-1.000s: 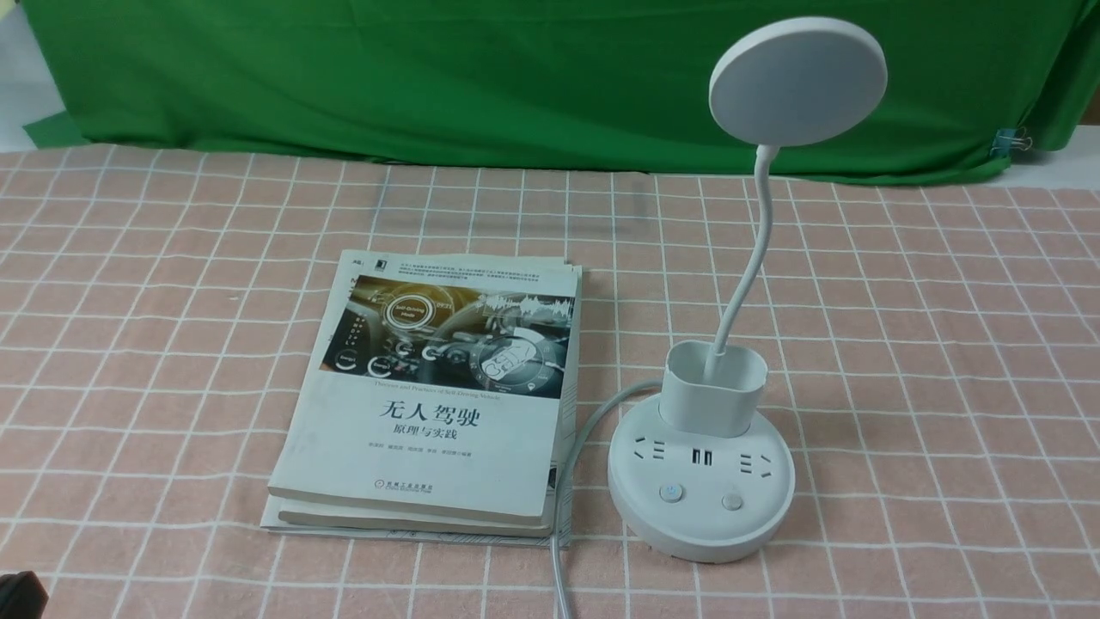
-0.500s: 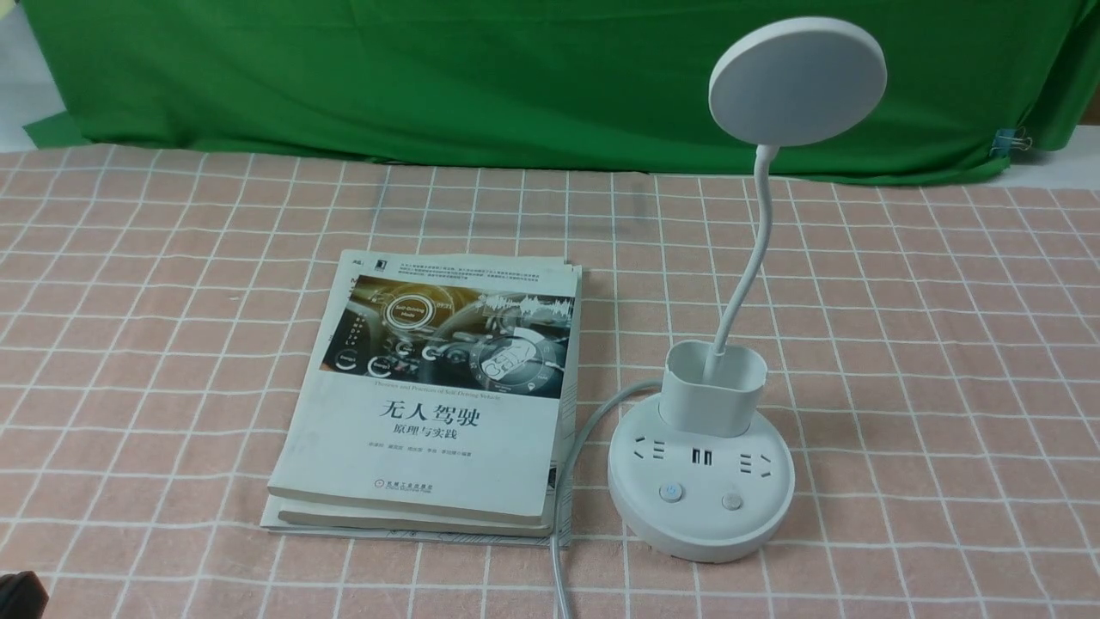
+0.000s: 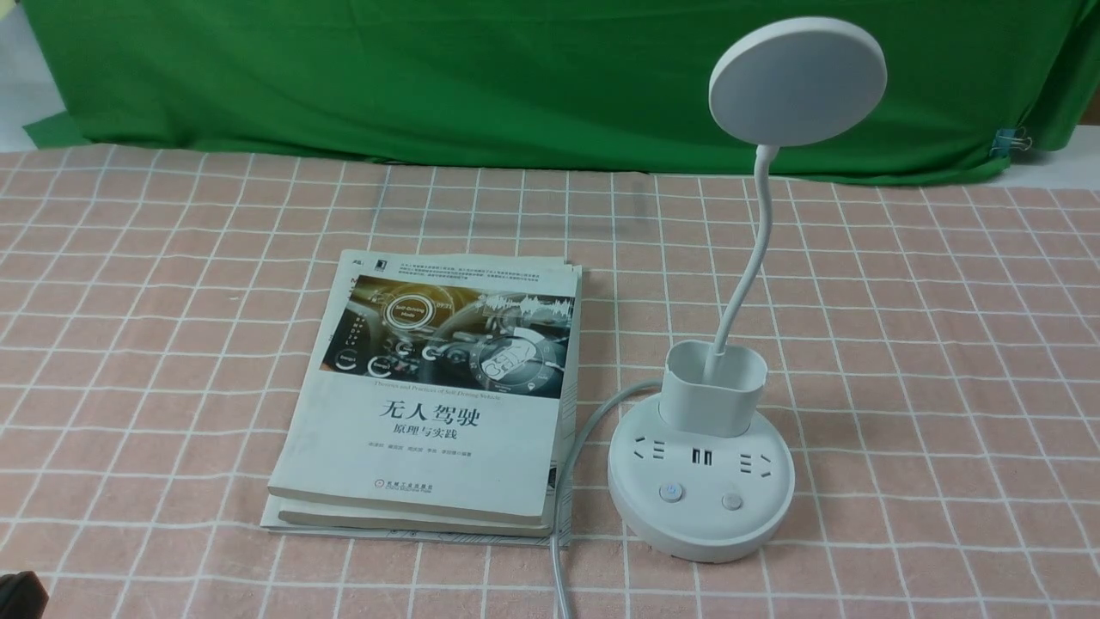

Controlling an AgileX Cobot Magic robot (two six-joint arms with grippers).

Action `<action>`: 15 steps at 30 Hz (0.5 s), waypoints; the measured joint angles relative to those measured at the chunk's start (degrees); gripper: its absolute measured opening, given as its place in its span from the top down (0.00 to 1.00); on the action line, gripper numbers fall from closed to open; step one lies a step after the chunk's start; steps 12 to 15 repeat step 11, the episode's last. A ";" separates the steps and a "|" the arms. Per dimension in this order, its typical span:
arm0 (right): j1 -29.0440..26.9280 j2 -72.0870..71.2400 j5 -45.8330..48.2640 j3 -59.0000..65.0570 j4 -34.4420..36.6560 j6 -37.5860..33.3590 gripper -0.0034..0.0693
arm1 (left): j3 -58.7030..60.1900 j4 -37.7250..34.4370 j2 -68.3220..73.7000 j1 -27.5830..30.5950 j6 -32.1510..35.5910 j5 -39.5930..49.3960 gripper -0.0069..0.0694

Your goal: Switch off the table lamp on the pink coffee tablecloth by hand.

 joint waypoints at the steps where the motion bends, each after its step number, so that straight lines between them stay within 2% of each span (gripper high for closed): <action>1: 0.00 0.00 0.00 0.00 0.00 0.00 0.75 | 0.00 0.00 0.00 0.00 0.00 0.00 0.90; 15: 0.00 0.00 0.00 0.00 0.00 0.00 0.71 | 0.00 0.00 0.00 0.00 0.00 0.00 0.90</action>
